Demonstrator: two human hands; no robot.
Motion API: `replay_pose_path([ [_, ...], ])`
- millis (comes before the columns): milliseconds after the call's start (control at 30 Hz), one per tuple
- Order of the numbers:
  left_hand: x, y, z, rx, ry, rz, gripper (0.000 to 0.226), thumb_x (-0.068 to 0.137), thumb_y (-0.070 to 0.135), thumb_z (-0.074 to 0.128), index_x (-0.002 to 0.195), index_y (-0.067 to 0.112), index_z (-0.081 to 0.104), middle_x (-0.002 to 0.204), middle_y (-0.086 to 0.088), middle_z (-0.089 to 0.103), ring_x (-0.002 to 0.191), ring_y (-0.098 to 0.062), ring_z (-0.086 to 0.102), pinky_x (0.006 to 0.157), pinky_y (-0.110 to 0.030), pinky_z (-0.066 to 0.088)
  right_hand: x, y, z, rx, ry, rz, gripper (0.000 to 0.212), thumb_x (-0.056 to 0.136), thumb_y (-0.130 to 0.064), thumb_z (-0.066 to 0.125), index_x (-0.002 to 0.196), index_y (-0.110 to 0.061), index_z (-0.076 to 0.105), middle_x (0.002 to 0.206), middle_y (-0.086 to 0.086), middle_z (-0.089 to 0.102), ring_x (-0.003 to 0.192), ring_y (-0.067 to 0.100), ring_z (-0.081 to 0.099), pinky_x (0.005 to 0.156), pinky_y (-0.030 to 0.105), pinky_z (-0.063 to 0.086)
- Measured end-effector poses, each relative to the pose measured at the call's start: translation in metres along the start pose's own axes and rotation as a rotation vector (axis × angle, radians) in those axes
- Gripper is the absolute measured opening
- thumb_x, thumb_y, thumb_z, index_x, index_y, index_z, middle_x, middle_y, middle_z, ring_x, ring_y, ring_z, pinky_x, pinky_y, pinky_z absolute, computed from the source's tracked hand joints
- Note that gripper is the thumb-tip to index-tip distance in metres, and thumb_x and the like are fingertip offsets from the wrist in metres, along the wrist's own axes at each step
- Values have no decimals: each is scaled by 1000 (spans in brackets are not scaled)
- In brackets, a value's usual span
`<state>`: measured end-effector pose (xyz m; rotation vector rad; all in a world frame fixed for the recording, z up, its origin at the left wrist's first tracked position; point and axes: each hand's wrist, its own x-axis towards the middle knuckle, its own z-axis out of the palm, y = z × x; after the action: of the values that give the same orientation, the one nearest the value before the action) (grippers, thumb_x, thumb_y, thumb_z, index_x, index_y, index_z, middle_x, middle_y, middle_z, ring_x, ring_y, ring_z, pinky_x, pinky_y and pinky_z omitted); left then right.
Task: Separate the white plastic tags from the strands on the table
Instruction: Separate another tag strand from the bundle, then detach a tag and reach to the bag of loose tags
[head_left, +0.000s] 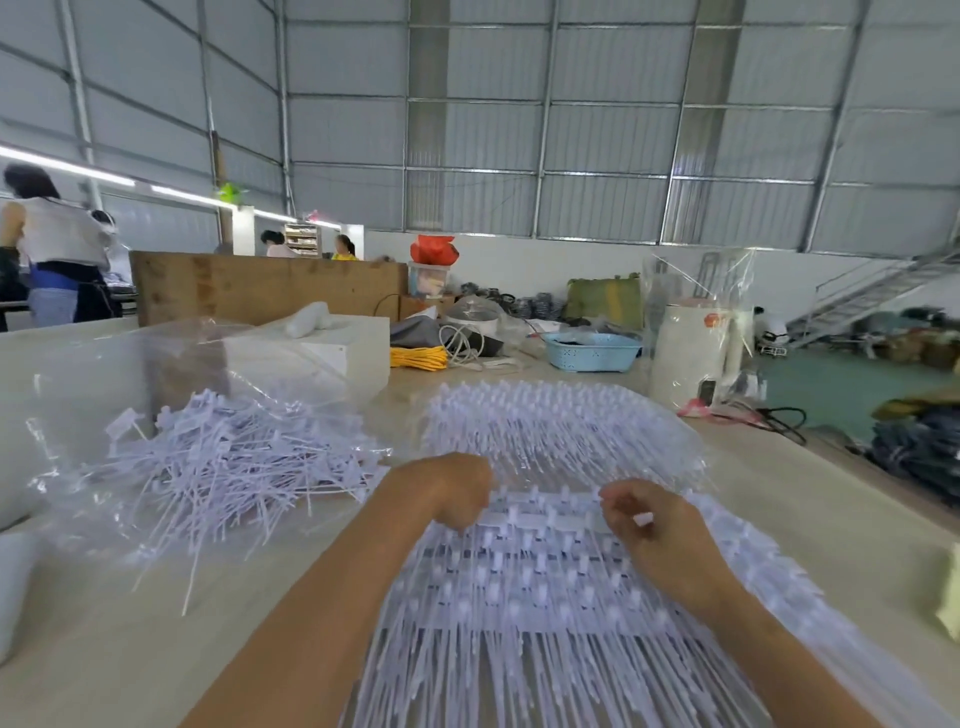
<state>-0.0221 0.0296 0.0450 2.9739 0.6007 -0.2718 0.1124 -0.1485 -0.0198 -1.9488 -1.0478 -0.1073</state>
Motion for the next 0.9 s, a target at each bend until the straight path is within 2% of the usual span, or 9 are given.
replay_pose_path([
  [133,8,-7,9,77,22,-78,22,83,9,66,100,-4,64,68,-4,46,77,-23,56,67,-36,50,1,7,0,-147,-96,-23,25,90,-11,58,114,-13,62,114,2,61,108,14,55,88,15,37],
  [200,7,-11,6,24,97,-38,6,81,11,67,82,10,62,73,-5,48,73,-19,49,61,-31,41,1,5,-2,-208,-77,-58,29,90,-15,58,119,-16,59,122,1,57,118,15,49,93,17,33],
  [267,2,-15,-3,-77,227,14,18,81,15,65,72,18,50,78,1,49,76,-17,48,65,-26,37,1,2,-5,-258,-30,-87,40,89,-18,59,128,-22,53,133,-2,51,129,18,40,106,29,32],
  [433,-29,-16,-39,-288,591,190,28,78,30,74,72,47,53,86,13,61,78,-9,55,68,-27,43,-1,-2,-20,-330,-56,-50,63,87,-14,57,143,-26,31,145,0,41,134,20,35,110,45,29],
  [567,-45,-14,-51,-335,727,153,27,65,45,81,70,52,56,83,16,60,76,-1,54,66,-27,44,1,-20,-40,-342,413,-244,38,82,3,60,117,-11,65,106,13,68,99,33,61,92,50,45],
  [633,-43,-17,-50,-466,705,122,25,62,40,84,72,43,61,78,11,60,70,-4,55,60,-25,43,5,-27,-58,-452,710,-362,34,76,6,60,102,-14,71,91,9,70,88,31,61,85,51,45],
  [700,-37,-20,-42,-674,614,127,18,66,27,83,77,28,68,71,6,67,59,-8,62,56,-22,47,6,-27,-74,-636,871,-411,36,73,2,58,97,-21,72,86,3,68,86,28,58,88,49,40],
  [800,-21,-21,-24,-859,476,149,11,78,6,74,83,13,67,58,-1,69,54,-12,66,54,-19,53,3,-17,-79,-821,682,-270,42,74,6,61,102,-23,71,91,4,70,95,30,57,95,56,37],
  [900,-6,-16,-11,-856,486,140,10,85,-5,65,89,4,65,53,-3,67,49,-12,65,48,-20,51,4,-4,-69,-877,99,65,47,86,-5,52,125,-32,57,124,1,58,127,24,38,107,65,22],
])
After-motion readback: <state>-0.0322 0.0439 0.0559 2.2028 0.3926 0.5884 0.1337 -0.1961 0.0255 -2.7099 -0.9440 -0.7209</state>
